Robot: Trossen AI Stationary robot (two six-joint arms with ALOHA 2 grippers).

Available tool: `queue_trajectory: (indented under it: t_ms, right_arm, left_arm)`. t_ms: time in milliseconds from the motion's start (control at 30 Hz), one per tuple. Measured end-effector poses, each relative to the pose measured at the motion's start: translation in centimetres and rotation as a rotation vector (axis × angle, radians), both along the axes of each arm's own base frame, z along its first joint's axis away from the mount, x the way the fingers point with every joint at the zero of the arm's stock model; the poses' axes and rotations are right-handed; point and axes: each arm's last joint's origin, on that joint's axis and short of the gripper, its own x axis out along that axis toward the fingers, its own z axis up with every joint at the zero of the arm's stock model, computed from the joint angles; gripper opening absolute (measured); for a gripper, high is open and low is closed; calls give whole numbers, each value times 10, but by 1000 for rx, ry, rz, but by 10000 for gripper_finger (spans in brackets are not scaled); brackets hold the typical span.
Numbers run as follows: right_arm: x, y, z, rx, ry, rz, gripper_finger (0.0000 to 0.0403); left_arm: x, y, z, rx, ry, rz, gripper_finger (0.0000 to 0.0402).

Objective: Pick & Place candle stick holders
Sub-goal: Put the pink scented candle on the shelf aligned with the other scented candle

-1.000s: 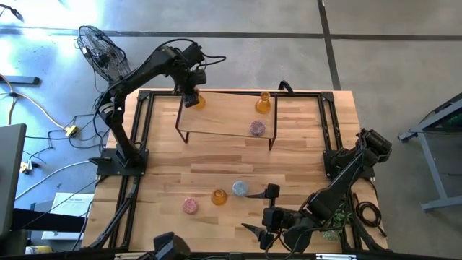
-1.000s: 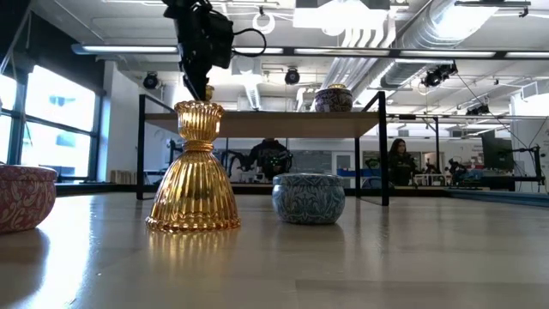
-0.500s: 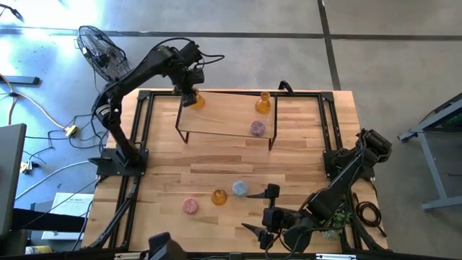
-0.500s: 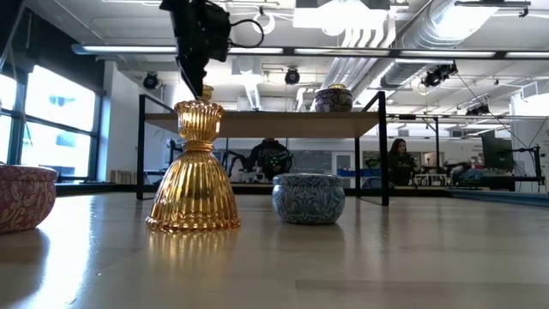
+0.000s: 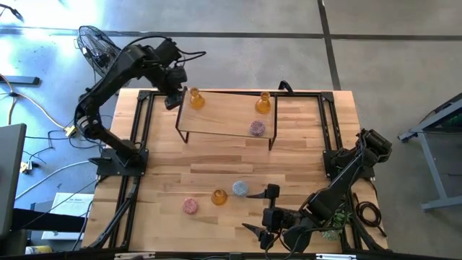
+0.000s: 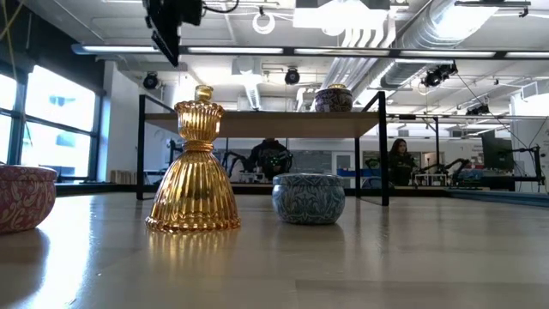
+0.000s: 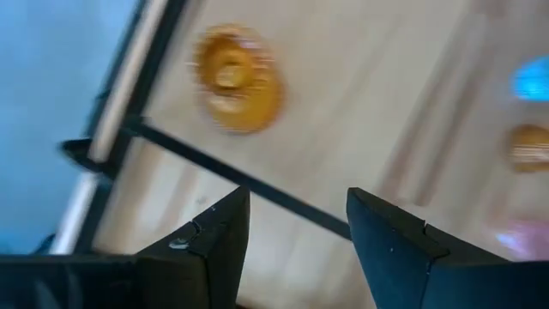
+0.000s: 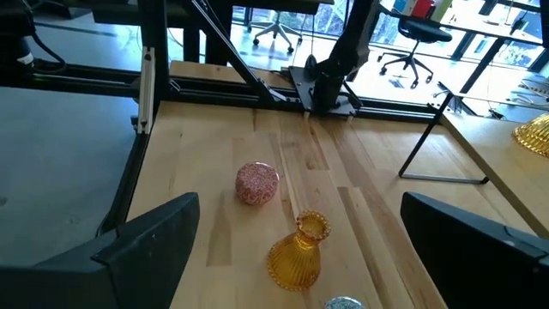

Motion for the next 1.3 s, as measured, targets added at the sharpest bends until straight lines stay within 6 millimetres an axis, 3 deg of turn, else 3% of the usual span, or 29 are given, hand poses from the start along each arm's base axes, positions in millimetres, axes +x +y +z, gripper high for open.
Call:
queue_trajectory:
  t_ms: [267,633,767,1000,1167,1300]
  right_arm:
    - [0,1,0,4,9,19,398]
    - [-1,0,-2,-17,30,20,398]
    - [-1,0,-2,-16,32,24,398]
    - [-1,0,-3,-9,40,40,398]
    - [-1,0,-4,-17,49,40,398]
    - [-2,-1,-5,-23,58,39,398]
  left_arm:
    - [-13,-20,14,-116,-151,-29,193]
    - [7,-44,13,-113,-119,-118,207]
    - [15,-53,15,-137,-180,-211,241]
    - [20,-69,18,-285,-323,-494,337]
    - [24,-82,18,-292,-300,-547,386]
    - [28,-95,17,-335,-270,-542,397]
